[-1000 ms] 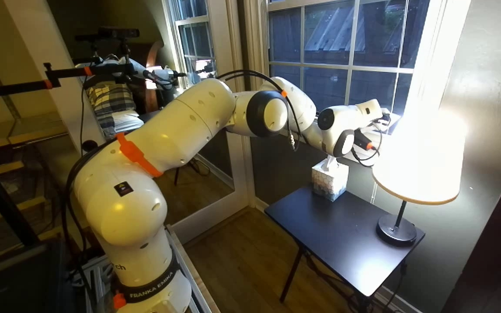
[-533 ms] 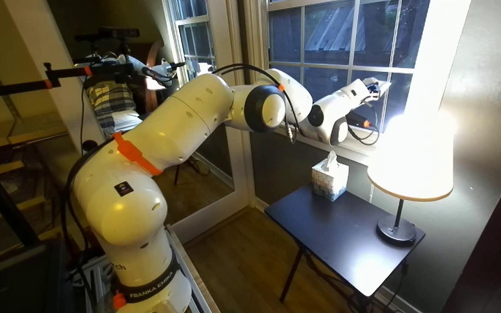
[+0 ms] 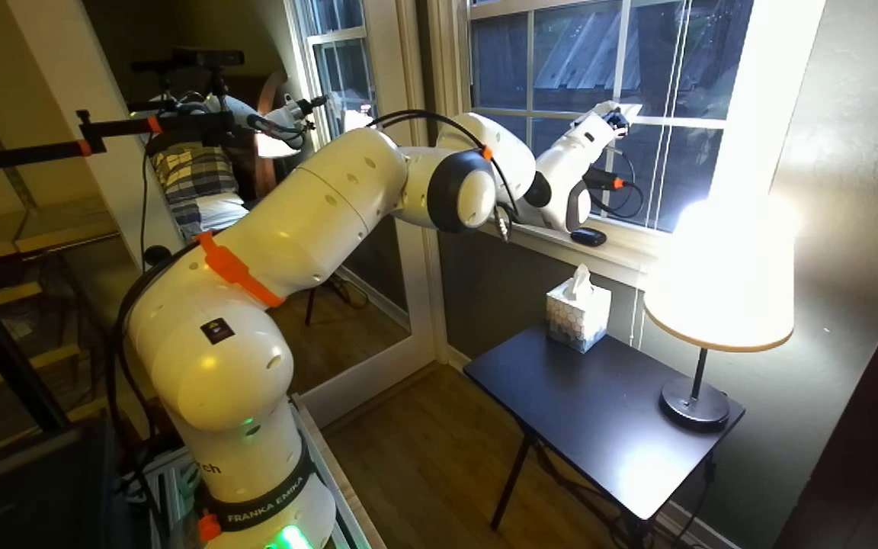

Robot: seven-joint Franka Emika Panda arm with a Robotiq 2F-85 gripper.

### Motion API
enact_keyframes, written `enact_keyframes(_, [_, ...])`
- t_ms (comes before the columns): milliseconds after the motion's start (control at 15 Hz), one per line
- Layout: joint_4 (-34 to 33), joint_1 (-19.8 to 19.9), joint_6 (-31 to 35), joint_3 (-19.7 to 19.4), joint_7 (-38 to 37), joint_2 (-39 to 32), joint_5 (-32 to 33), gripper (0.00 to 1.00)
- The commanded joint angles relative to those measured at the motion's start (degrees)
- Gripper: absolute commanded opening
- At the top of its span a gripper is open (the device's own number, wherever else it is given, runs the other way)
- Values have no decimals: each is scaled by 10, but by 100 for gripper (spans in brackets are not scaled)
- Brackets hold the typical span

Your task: Use the tissue wipe a section of the window

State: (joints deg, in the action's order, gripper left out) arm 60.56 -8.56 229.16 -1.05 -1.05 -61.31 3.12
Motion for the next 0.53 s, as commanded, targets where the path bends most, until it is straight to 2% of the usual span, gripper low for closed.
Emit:
enact_keyframes(0, [-22, 11, -39, 28, -27, -25, 19, 0])
enact_keyframes(200, [1, 16, -94, 46, -47, -24, 21, 0])
enact_keyframes(467, [39, 18, -176, 48, -31, -12, -7, 0])
